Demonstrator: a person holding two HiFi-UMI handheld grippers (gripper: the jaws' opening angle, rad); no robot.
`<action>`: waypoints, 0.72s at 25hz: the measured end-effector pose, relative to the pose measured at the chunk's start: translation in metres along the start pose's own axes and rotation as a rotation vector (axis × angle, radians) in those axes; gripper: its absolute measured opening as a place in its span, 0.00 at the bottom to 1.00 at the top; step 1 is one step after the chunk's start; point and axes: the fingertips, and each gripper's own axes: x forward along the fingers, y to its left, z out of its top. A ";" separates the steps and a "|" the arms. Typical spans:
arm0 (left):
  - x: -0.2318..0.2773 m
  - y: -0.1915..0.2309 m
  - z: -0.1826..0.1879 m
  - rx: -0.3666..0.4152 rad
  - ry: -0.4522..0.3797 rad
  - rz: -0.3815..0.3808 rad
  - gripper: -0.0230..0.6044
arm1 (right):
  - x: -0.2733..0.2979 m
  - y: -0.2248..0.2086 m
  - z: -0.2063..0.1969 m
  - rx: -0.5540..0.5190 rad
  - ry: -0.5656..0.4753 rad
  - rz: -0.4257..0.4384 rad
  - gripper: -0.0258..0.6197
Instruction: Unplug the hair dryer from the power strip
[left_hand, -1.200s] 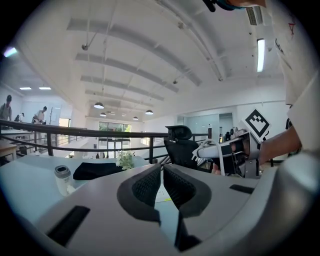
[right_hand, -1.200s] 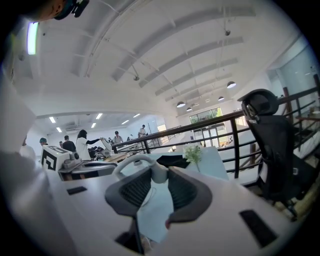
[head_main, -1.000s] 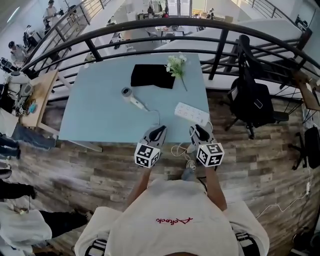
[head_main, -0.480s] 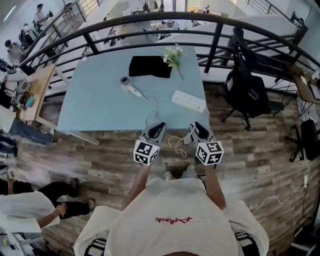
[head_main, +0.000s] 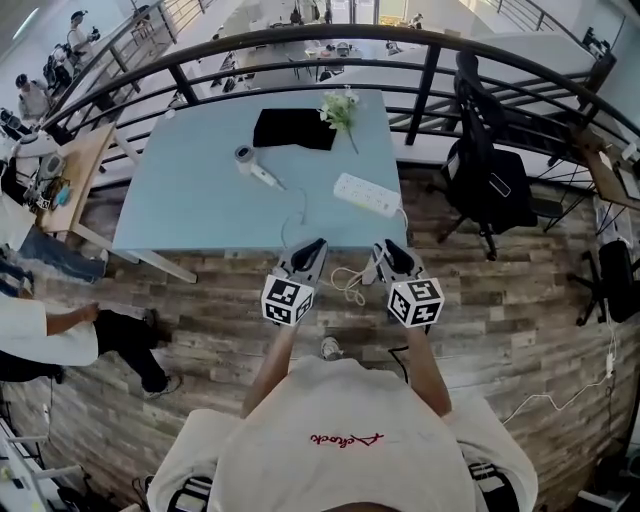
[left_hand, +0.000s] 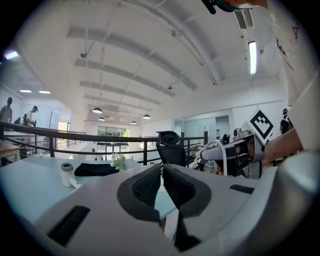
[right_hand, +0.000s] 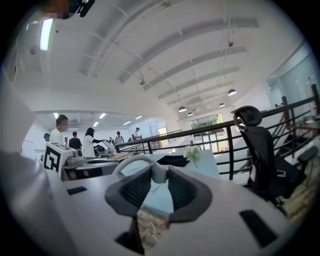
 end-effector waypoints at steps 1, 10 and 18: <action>0.000 -0.007 0.001 0.001 0.000 0.001 0.07 | -0.007 -0.002 -0.001 0.000 0.001 0.002 0.22; -0.016 -0.064 -0.001 -0.006 0.026 0.018 0.07 | -0.059 -0.014 -0.011 0.000 0.018 0.013 0.22; -0.025 -0.079 0.000 -0.010 0.020 0.032 0.07 | -0.075 -0.011 -0.010 -0.002 0.011 0.027 0.22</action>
